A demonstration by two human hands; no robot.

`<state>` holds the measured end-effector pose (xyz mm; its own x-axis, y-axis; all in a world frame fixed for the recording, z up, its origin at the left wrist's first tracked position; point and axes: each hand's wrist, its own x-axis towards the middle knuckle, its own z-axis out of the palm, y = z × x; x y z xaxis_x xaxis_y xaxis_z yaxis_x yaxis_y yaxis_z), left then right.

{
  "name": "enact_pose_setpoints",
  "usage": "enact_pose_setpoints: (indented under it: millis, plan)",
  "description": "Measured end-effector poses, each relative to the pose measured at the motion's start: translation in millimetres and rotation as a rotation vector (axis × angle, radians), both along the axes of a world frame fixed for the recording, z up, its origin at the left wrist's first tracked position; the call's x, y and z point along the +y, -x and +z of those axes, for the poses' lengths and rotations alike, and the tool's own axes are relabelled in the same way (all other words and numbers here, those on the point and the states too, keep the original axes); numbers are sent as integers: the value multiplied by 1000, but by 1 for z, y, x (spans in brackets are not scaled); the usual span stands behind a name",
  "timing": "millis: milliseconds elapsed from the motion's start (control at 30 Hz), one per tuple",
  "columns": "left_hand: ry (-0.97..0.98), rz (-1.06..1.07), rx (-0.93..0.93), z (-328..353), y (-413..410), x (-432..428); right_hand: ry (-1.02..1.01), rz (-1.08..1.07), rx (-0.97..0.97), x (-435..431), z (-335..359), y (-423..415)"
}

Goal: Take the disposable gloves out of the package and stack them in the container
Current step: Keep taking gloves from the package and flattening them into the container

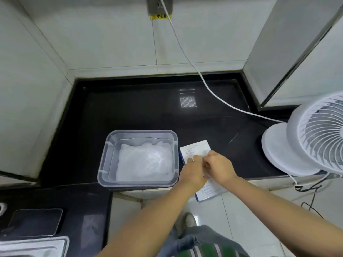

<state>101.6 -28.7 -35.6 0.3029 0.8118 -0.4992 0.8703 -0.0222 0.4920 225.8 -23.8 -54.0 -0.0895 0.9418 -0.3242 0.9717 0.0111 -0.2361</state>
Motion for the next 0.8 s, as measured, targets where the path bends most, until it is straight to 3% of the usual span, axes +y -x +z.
enact_pose_setpoints:
  millis: [400,533,600,700,800]
  plan:
    - [21,51,45,-25,-3,-4,-9,-147,803,3,7,-20]
    - [25,55,26,-25,-2,-5,-16,-342,877,6,13,-23]
    - [31,65,23,-25,-2,-6,109,-416,781,6,10,-24]
    - [34,74,11,-25,-3,-5,180,-344,625,5,8,-25]
    - [30,82,2,-27,-3,-4,44,-386,855,13,17,-26]
